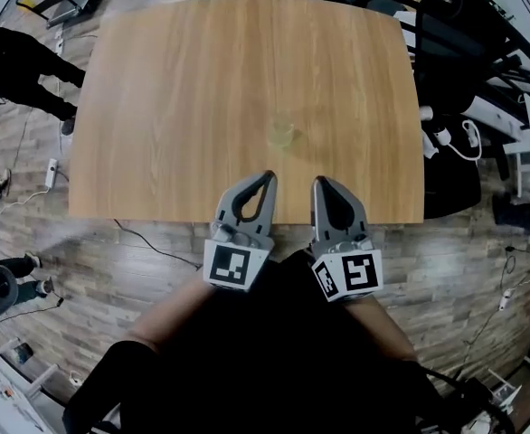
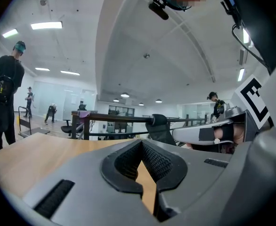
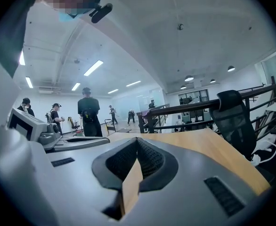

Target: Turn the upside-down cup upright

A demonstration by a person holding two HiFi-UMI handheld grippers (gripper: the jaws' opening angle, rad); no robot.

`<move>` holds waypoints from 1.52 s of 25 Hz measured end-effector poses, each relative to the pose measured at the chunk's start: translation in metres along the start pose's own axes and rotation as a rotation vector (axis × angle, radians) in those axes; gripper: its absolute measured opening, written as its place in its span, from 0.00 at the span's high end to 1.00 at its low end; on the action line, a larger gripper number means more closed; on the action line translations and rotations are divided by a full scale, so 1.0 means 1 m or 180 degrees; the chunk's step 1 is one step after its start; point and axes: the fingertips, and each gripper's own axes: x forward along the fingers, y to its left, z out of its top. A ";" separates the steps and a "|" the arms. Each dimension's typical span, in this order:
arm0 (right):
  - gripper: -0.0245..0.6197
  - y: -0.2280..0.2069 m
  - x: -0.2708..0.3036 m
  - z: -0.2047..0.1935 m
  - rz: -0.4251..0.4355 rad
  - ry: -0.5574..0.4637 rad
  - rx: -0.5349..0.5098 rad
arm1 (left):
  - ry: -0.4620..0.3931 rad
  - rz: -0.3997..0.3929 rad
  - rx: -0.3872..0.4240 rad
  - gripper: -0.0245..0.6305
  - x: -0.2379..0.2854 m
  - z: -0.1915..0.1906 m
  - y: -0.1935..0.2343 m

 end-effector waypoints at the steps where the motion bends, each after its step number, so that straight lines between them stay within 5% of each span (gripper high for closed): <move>1: 0.94 -0.001 0.009 -0.003 0.0000 0.0020 -0.0027 | 0.0018 -0.0010 0.0017 0.95 0.006 -0.003 0.007; 20: 0.94 -0.048 0.147 -0.118 0.0401 0.0930 -0.0364 | 0.0531 0.0454 -0.0019 0.95 0.099 -0.106 0.087; 21: 0.87 -0.045 0.151 -0.124 0.0509 0.0990 -0.0376 | 0.0557 0.0470 -0.0049 0.95 0.102 -0.112 0.090; 22: 0.69 -0.041 0.155 -0.131 0.0617 0.1063 -0.0386 | 0.0580 0.0477 -0.0068 0.95 0.104 -0.117 0.092; 25: 0.58 -0.035 0.167 -0.154 0.0758 0.1256 -0.0422 | 0.0637 0.0476 -0.0098 0.95 0.106 -0.130 0.098; 38: 0.53 -0.037 0.224 -0.186 0.0852 0.1154 -0.0397 | 0.0793 0.0618 -0.0241 0.95 0.117 -0.169 0.125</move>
